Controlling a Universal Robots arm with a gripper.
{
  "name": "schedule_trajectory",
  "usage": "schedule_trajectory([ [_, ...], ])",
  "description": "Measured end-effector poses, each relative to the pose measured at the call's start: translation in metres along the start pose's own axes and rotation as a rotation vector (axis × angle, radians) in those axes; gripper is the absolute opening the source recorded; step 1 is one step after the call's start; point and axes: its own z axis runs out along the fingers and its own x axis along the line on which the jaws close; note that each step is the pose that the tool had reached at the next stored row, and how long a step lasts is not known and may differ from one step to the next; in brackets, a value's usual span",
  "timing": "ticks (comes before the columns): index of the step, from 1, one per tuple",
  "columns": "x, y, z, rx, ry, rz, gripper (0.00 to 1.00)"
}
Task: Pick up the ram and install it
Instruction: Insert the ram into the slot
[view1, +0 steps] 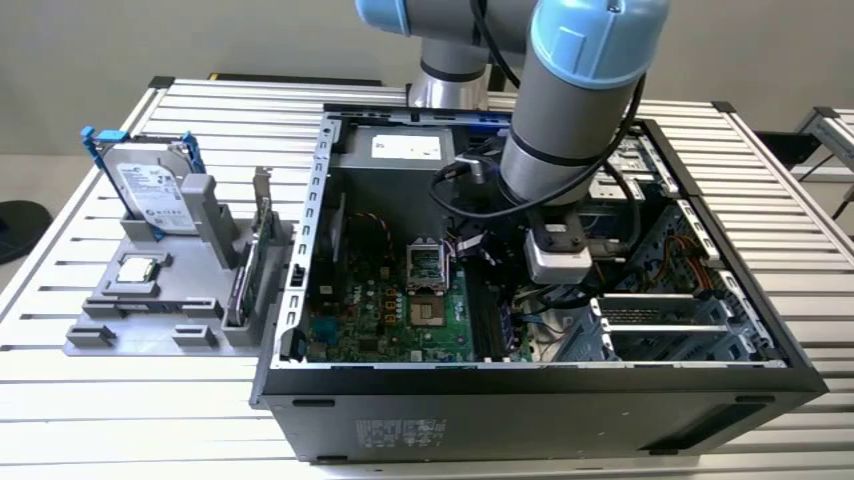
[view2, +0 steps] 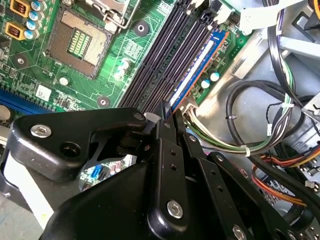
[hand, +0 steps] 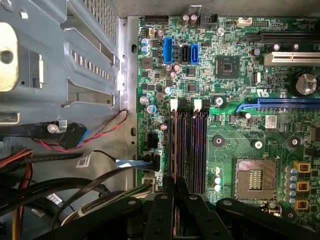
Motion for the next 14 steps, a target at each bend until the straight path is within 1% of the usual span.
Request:
schedule_trajectory([
  [14, -0.0001, -0.0019, 0.0073, 0.0001, 0.0001, 0.0, 0.0],
])
